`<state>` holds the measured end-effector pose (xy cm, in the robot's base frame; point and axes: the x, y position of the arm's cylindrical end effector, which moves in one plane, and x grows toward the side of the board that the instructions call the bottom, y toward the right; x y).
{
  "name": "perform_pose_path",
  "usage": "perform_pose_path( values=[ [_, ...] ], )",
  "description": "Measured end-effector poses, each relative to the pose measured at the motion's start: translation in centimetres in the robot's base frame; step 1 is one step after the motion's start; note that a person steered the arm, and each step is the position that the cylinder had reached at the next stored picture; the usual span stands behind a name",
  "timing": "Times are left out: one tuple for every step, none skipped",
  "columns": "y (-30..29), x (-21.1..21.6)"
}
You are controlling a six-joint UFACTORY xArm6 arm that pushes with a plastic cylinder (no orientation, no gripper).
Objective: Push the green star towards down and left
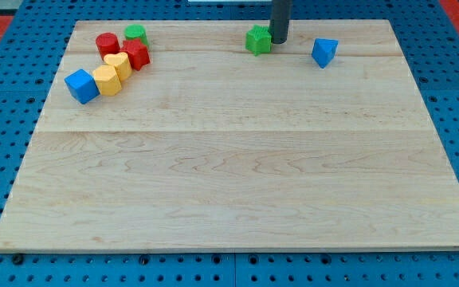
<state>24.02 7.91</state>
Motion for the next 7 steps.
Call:
perform_pose_path(
  values=[
    [-0.1,0.0],
    [-0.1,-0.9],
    [-0.1,-1.2],
    [-1.2,-0.8],
    [-1.6,-0.8],
    [-1.6,0.1],
    [-1.6,2.3]
  ],
)
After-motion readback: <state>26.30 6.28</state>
